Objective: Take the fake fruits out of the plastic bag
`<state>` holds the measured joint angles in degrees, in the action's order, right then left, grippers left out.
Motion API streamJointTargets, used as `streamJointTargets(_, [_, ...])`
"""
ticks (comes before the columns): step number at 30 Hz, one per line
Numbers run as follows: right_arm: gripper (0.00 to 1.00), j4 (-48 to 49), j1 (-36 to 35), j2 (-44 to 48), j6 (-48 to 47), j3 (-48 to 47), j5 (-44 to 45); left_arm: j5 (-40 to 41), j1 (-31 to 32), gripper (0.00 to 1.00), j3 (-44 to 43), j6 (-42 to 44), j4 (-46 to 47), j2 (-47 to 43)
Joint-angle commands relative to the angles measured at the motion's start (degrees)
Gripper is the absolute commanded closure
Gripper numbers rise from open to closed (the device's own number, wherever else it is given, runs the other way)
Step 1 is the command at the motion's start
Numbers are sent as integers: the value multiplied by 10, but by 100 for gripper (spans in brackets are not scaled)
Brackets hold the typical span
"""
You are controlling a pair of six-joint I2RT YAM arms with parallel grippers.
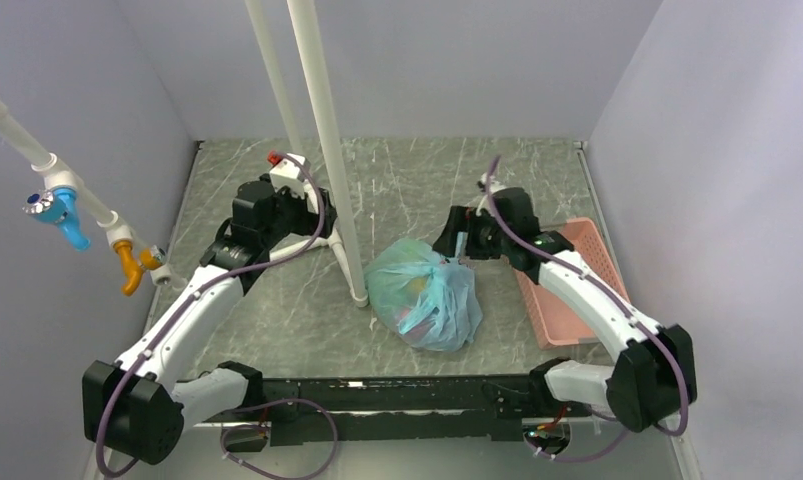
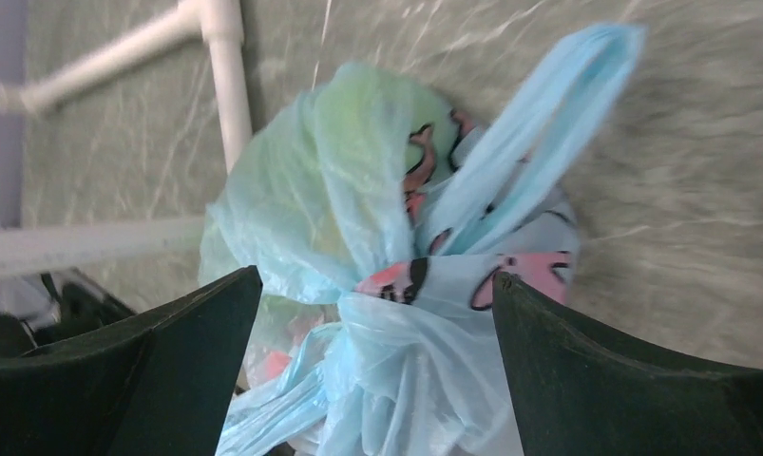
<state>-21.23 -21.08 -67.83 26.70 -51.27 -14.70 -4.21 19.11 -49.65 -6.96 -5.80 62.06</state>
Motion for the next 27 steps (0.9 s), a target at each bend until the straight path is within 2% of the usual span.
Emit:
streamJointTargets(1, [7,20,-75,-51,-41,-14,1,-98,-3,1,-39,-7,-10,38])
streamJointTargets(4, [9,13,-126,-92,-50,-37,65,-161,-4,1,-67,-5,-42,74])
streamJointTargets(10, [8,-31,-222,-181,-63,-92,266,-213,-9,1,-87,3,-66,112])
streamJointTargets(12, [8,-28,-233,-199,-57,-105,300,-241,-9,1,-89,3,-65,128])
streamJointTargets(16, [13,35,-233,-216,-72,-101,278,-286,-9,3,-108,4,-81,175])
streamJointTargets(23, [51,75,-233,-275,-118,-166,206,-354,-7,9,-124,7,-86,244])
streamJointTargets(24, [54,71,-232,-283,-118,-177,208,-368,-5,11,-127,6,-85,254])
streamJointTargets(27, [54,82,-230,-289,-125,-193,183,-389,7,12,-134,6,-81,280])
